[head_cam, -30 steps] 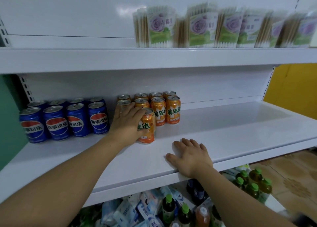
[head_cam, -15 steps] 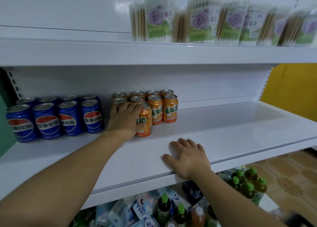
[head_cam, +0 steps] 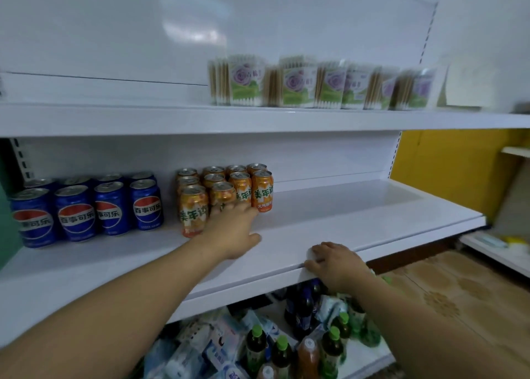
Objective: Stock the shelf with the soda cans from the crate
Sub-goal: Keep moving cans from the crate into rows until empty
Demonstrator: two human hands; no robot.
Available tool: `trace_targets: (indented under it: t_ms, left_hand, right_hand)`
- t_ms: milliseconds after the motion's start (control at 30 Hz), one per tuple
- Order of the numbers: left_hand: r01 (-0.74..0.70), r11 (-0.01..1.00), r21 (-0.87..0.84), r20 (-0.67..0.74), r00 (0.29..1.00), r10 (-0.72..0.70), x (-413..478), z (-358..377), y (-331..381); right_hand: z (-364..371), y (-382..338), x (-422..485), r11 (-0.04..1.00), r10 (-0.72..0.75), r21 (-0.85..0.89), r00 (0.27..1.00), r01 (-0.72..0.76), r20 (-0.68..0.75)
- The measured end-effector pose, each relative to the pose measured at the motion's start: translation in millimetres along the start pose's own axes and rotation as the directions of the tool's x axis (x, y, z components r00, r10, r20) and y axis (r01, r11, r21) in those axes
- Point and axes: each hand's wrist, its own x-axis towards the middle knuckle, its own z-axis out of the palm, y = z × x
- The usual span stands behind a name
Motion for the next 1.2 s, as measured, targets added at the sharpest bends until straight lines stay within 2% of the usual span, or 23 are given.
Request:
trace_targets:
  t_ms: [167,300,467,600,733,1000,1200]
  left_hand:
    - [-0.281,0.957,-0.077,0.134,0.948,0.290,2.1,28.3,104.4]
    - [-0.477,0.866,-0.149,0.214,0.840,0.499,-4.8,59.9,197.9]
    - [-0.599,0.766,-0.233,0.330,0.692,0.641,-17.2,101.5,288.0]
    - [-0.606,0.732,-0.310,0.378,0.628,0.680,-19.4,136.4,339.3]
    - [-0.615,0.707,-0.349,0.436,0.562,0.703,-12.0,183.8,372.6]
    - [-0.542,0.779,-0.316,0.589,0.531,0.609,34.9,298.9,402.5]
    - [-0.502,0.816,-0.285,0.640,0.534,0.553,74.8,397.5,404.2]
  right_hand:
    - [-10.8,83.6,-67.2,0.957,0.290,0.011,0.957,-0.289,-0.004]
    - [-13.6,141.0,-132.6,0.875,0.483,0.024,0.875,-0.483,0.002]
    - [-4.7,195.6,-203.5,0.737,0.674,0.041,0.738,-0.675,0.038]
    - [14.6,231.6,-240.2,0.653,0.756,0.022,0.653,-0.757,0.043]
    - [45.7,272.2,-254.4,0.582,0.802,0.058,0.585,-0.811,0.121]
    - [132.8,368.6,-222.1,0.520,0.791,0.117,0.528,-0.846,0.310]
    - [211.8,427.4,-145.5,0.543,0.729,0.182,0.567,-0.820,0.384]
